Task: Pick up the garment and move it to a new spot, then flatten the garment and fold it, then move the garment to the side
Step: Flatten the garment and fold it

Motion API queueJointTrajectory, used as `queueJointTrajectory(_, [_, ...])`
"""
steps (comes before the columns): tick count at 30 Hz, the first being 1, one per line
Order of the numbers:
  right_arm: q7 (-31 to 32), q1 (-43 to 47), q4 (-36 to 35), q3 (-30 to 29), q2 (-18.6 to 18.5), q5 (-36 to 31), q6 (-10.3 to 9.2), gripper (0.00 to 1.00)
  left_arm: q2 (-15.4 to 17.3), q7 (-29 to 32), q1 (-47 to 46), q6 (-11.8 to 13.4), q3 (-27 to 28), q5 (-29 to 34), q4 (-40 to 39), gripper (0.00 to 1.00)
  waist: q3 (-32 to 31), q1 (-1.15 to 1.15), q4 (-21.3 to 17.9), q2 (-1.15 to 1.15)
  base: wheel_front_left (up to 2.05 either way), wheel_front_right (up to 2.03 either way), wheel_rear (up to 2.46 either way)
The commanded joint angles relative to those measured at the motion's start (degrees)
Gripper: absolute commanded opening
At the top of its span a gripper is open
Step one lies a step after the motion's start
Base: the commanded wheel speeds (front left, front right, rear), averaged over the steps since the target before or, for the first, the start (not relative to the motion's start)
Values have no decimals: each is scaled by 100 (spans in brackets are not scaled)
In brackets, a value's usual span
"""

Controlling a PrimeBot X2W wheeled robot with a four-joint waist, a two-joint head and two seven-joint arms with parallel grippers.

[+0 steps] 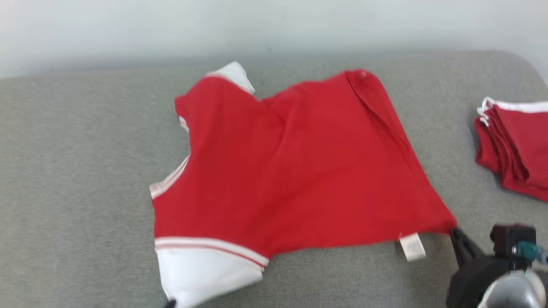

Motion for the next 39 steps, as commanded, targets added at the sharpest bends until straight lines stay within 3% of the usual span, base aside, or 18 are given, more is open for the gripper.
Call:
queueJointTrajectory(1, [34, 115, -32, -36, 57, 55, 4, 0, 23, 62, 131, 10, -23, -64, -26, 0, -306, 2, 231, 2, 0, 0, 0])
queueJointTrajectory(5, [467, 629, -206, -119, 170, 78, 4, 0, 263, 583, 397, 10, -96, -626, -143, 0, -459, 2, 288, 2, 0, 0, 0])
queueJointTrajectory(12, [1277, 1403, -699, -200, 399, 333, 3, 0, 451, 731, 582, 24, 9, -805, -231, 0, -540, 2, 210, 2, 0, 0, 0])
queueJointTrajectory(16, [1295, 1483, -841, -344, 488, 319, 4, 0, 519, 740, 650, 46, 70, -853, -263, 0, -552, 2, 111, 2, 0, 0, 0])
queueJointTrajectory(21, [1381, 1600, -835, -395, 547, 336, 4, 0, 787, 972, 846, 312, -18, -709, -217, 0, -575, 2, 20, 2, 0, 0, 0])
queueJointTrajectory(23, [1309, 1595, -883, -445, 561, 323, 4, 0, 906, 1034, 907, 443, -40, -610, -251, 0, -582, 2, -9, 2, 0, 0, 0])
queueJointTrajectory(28, [838, 1312, -1038, -378, 612, 565, 4, 0, 691, 708, 662, 166, 300, -929, -805, 0, -628, 2, -36, 2, 0, 0, 0])
queueJointTrajectory(33, [249, 792, -1298, -212, 615, 811, 4, 0, 623, 400, 121, 54, 558, -761, -1177, 0, -707, 2, -64, 2, 0, 0, 0])
queueJointTrajectory(39, [-408, -492, -1377, 169, 47, 717, 4, 0, 833, 239, -1300, 125, 837, -212, -1243, 0, -748, 2, -125, 2, 0, 0, 0])
